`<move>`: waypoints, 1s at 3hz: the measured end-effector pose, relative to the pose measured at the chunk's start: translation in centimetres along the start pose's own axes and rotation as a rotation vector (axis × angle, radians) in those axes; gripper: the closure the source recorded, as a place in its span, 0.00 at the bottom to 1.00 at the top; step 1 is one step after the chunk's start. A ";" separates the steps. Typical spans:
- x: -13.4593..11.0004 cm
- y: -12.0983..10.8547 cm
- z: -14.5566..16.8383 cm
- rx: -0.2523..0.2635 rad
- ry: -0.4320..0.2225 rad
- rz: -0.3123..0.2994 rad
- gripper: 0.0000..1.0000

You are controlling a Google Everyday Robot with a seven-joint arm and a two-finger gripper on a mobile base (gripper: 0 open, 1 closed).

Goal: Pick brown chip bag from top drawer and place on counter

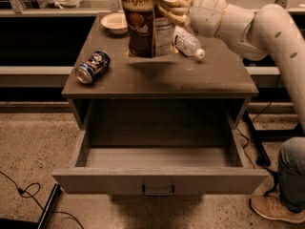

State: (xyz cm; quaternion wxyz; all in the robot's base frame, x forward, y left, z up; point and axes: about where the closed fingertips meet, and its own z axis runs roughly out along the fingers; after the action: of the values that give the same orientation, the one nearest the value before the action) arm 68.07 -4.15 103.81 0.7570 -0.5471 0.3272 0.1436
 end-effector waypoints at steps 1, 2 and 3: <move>2.2 1.6 0.2 -0.016 -0.039 -0.081 1.00; 4.3 3.3 0.1 -0.048 -0.065 -0.110 1.00; 5.5 4.4 -0.3 -0.084 -0.085 -0.135 1.00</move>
Offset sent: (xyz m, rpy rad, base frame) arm 0.0214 0.0019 -0.0884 -0.0636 -0.1519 0.0983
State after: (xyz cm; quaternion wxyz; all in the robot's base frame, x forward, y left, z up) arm 69.52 -3.61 96.98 0.7545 -0.5926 0.2507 0.1290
